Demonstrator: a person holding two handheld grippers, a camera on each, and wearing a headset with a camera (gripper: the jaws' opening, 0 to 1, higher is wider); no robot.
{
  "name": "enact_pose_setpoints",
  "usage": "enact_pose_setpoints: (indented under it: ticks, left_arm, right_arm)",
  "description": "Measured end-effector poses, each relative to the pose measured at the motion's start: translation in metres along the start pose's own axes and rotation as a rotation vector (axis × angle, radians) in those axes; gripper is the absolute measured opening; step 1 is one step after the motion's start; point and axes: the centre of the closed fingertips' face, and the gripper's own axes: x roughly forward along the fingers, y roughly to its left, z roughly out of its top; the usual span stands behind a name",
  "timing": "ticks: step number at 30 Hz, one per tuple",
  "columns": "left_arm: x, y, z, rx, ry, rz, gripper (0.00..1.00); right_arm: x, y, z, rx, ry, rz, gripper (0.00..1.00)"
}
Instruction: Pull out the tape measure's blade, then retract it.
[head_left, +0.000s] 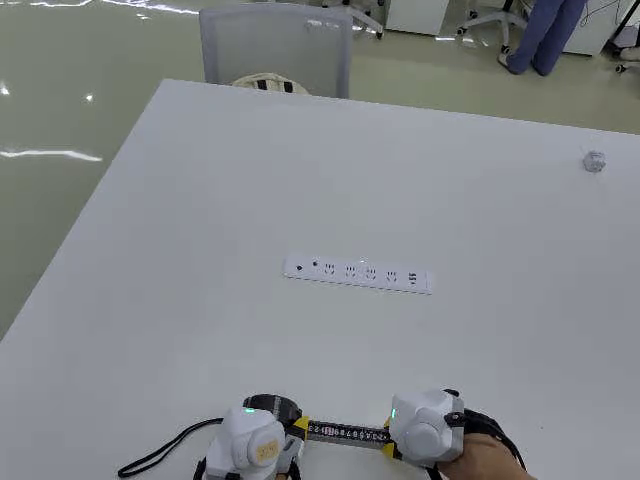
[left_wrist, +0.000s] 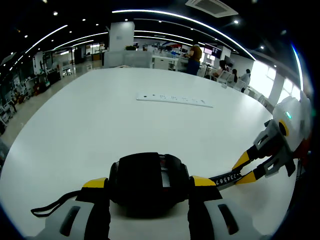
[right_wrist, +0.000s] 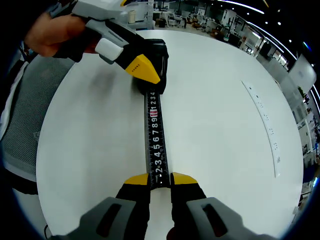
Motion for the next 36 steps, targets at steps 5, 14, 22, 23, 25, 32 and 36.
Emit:
enact_pose_setpoints:
  ticks: [5,14,22,23,25,32,36]
  left_arm:
    - [0.001,0.000,-0.001,0.000,0.000,-0.001,0.59]
    - [-0.001,0.000,0.000,-0.002,0.002,-0.001,0.59]
    - [0.000,0.000,-0.001,-0.003,0.002,0.000,0.59]
    - [0.000,0.000,-0.001,-0.003,0.002,0.000,0.59]
    - [0.000,0.000,-0.001,-0.003,0.001,0.000,0.59]
    - [0.000,0.000,0.000,-0.003,0.004,0.000,0.59]
    - [0.000,0.000,0.000,-0.005,0.005,0.000,0.59]
  right_arm:
    - [0.002,0.002,0.005,-0.006,-0.003,0.003,0.15]
    - [0.007,0.002,0.014,-0.016,-0.004,0.007,0.15]
    - [0.009,0.003,0.019,-0.018,-0.006,0.011,0.15]
    - [0.009,0.003,0.020,-0.019,-0.006,0.012,0.15]
    - [0.010,0.003,0.021,-0.020,-0.005,0.014,0.15]
    - [0.015,0.003,0.029,-0.027,-0.011,0.021,0.15]
    - [0.016,0.003,0.033,-0.029,-0.012,0.026,0.15]
